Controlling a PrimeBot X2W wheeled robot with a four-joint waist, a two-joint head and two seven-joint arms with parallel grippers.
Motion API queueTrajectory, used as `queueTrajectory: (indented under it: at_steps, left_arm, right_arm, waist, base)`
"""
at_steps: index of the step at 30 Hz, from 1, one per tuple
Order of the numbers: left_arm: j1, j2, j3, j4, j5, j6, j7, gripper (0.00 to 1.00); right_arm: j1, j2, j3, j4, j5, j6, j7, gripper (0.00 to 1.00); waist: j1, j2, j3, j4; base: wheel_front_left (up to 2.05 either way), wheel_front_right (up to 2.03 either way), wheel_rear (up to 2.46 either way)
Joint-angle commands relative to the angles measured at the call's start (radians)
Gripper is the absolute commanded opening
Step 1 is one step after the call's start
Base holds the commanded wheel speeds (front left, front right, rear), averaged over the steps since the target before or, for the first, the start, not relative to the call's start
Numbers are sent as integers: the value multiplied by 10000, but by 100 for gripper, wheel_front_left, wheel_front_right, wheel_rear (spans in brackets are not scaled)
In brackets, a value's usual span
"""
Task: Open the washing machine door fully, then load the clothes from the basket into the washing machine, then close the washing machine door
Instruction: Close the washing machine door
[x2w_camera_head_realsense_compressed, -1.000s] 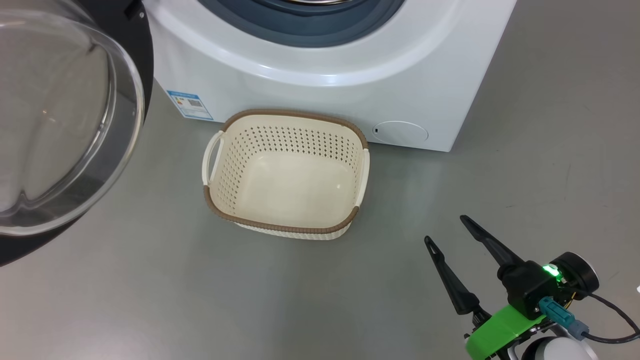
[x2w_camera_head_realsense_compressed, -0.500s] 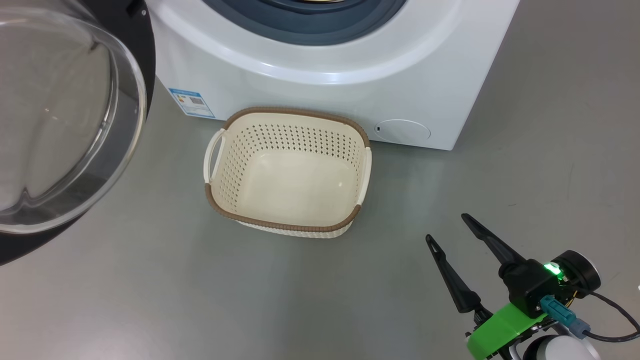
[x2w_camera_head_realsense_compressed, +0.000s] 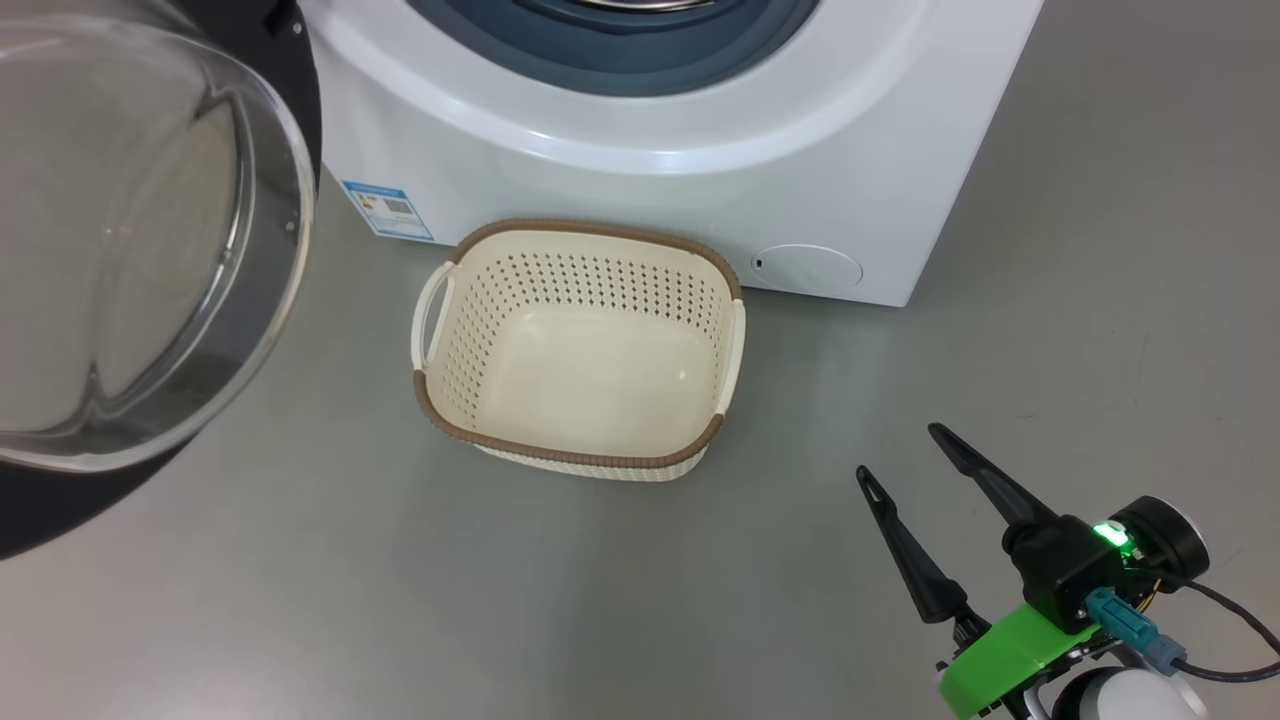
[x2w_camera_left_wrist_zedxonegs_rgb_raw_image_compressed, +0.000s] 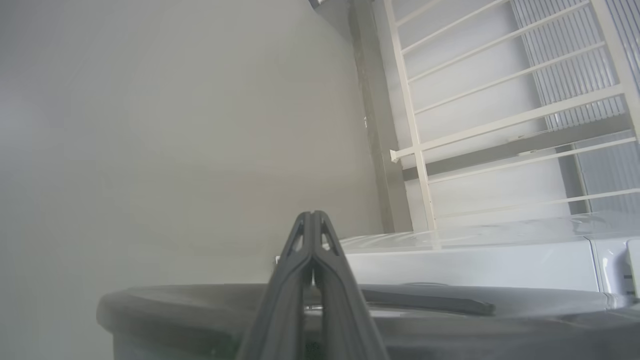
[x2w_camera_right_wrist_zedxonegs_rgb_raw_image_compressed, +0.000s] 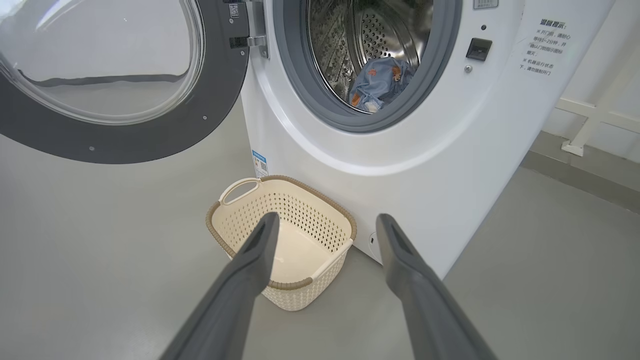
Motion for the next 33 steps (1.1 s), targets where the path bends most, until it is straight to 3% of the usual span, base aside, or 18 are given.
queueTrajectory:
  at_steps: [1, 16, 26, 33]
  left_arm:
    - [140, 194, -97, -115, -100, -160, 382, 0]
    - [1067, -111, 79, -1119, -1153, -1249, 3142, 0]
    - [2233, -611, 414, -2652, -2040, -1335, 4949, 0]
    - [3040, -1341, 600, -4293, -2639, -1075, 5919, 0]
  right_arm:
    - [-97, -4, 201, -286, 7, 16, 0, 100]
    - [6, 179, 220, -9, 15, 16, -171, 100]
    - [50, 335, 286, 219, 5, 16, -258, 100]
    - [65, 410, 284, 308, -2, 16, -299, 100]
  waist:
    - [0, -1, -32, 5]
    - [0, -1, -376, 159]
    - [0, -1, -670, 208]
    - [0, -1, -737, 247]
  base:
    - [0, 0, 0]
    - [0, 0, 0]
    - [0, 0, 0]
    - [0, 0, 0]
